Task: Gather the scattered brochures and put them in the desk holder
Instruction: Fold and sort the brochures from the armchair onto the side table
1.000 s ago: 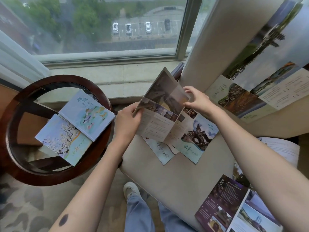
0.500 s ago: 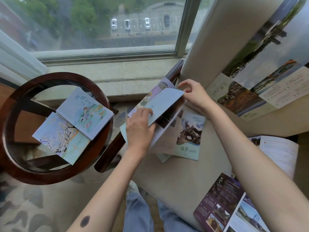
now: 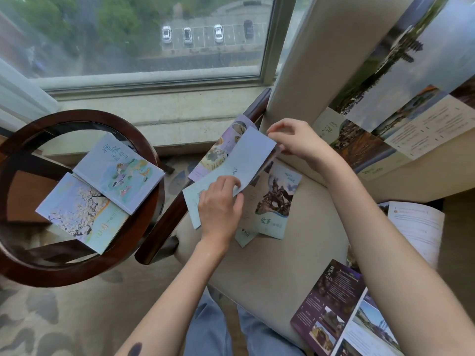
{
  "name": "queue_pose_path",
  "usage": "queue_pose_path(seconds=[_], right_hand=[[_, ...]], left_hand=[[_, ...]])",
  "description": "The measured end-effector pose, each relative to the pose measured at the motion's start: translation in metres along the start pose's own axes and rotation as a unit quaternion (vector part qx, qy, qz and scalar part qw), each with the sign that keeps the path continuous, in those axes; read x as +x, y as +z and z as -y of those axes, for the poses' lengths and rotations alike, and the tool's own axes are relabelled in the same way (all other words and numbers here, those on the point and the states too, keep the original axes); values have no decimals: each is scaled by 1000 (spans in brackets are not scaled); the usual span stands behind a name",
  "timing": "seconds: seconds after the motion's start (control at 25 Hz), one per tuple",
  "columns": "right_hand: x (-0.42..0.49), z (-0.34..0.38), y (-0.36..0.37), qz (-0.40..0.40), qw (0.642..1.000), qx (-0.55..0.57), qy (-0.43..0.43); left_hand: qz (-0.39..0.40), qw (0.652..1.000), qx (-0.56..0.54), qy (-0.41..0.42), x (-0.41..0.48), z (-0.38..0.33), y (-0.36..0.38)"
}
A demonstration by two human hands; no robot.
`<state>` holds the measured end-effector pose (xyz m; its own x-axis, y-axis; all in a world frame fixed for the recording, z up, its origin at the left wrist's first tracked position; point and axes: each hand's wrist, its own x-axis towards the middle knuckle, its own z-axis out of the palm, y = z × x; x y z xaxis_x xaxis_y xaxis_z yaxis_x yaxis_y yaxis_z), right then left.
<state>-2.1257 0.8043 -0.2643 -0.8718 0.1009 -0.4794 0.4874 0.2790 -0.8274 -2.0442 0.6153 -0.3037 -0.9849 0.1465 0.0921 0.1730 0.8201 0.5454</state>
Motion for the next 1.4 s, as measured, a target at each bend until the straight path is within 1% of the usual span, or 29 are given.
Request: queue_pose_path(seconds=[0.08, 0.16, 0.24, 0.32, 0.4, 0.48, 0.52, 0.56, 0.6, 0.68, 0.76, 0.88, 0.96, 1.04, 1.2, 1.28, 1.36, 1.4], right_hand=[[-1, -3, -8, -17, 999, -5, -42], [-2, -13, -17, -68, 995, -46, -60], [-3, -28, -26, -96, 991, -87, -43], [-5, -45, -33, -64, 981, -182, -25], [-5, -58, -38, -42, 959, -280, -10], [-4, -63, -44, -84, 948, -306, 8], [-4, -65, -46, -110, 949, -297, 14], [-4, -65, -48, -118, 953, -278, 16], [-5, -64, -48, -106, 961, -257, 12], [-8, -60, -45, -48, 975, -219, 0], [-11, -51, -38, 0, 979, -204, -13], [-11, -33, -27, 29, 983, -179, -44], [-12, -20, -20, 53, 987, -140, -66], [-14, -9, -14, 78, 986, -123, -83], [-17, 1, -8, 91, 983, -135, -85], [-18, 2, -3, 92, 981, -149, -86], [-19, 4, 1, 93, 978, -164, -91], [-18, 5, 2, 94, 977, -163, -96]], left_hand=[[-39, 997, -69, -26, -3, -3, -1], [-81, 982, -166, -50, -7, -6, -1], [-111, 959, -258, -44, -10, -10, -2], [-125, 936, -328, -32, -12, -13, -4], [-133, 916, -378, -30, -13, -13, -5], [-143, 904, -400, -40, -14, -8, -6], [-147, 905, -397, -47, -15, -5, -5], [-150, 908, -387, -52, -17, -2, -4], [-148, 914, -373, -53, -19, 0, -3], [-131, 928, -344, -47, -22, 2, 2], [-110, 945, -305, -42, -25, -1, 8], [-66, 976, -207, -29, -27, -5, 18], [-27, 985, -166, -31, -25, -7, 22], [4, 985, -167, -35, -22, -9, 24], [67, 964, -242, -85, -19, -10, 22], [74, 969, -219, -91, -17, -10, 21], [61, 978, -181, -84, -14, -9, 22], [51, 977, -188, -92, -12, -8, 23]])
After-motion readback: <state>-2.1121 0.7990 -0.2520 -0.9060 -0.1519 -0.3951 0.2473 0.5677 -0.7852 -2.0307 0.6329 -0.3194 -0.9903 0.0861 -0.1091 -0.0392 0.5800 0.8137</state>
